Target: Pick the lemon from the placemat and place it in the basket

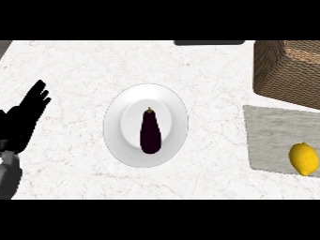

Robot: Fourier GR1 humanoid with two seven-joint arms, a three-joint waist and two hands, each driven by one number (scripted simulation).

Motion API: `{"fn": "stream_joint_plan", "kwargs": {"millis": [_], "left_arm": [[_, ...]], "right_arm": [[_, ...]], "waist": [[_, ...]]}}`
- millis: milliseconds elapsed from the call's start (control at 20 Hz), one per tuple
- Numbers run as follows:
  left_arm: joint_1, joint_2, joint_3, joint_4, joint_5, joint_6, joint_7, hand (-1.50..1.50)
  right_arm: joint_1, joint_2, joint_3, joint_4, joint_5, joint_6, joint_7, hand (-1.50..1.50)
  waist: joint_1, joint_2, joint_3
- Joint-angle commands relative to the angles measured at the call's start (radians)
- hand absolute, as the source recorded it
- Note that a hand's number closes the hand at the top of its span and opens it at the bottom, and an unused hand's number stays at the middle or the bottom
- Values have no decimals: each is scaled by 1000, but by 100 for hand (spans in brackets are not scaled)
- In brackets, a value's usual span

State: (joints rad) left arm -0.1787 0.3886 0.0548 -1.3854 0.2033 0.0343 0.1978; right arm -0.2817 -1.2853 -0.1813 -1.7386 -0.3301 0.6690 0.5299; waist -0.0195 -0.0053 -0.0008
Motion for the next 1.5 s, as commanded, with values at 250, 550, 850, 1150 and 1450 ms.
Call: {"fn": "stream_joint_plan", "kwargs": {"millis": [250,550,850,1150,1450], "left_arm": [[11,3,32,9,-10,-15,-10,0],[-12,-49,-6,-18,-54,28,27,0],[-45,-74,-10,25,-91,36,8,0],[-5,-35,29,-20,-57,-33,12,0],[-50,-71,21,3,-96,-13,28,0]], "right_arm": [[231,138,-322,-58,-44,103,-101,-150],[389,351,-429,-111,146,159,-275,-150],[405,532,-351,-128,415,53,-460,-150],[348,668,-223,-6,581,-114,-579,-150],[327,759,-122,75,721,-183,-603,-150]], "waist": [[-21,-3,2],[-2,1,2],[14,6,2],[25,6,2],[21,6,1]]}}
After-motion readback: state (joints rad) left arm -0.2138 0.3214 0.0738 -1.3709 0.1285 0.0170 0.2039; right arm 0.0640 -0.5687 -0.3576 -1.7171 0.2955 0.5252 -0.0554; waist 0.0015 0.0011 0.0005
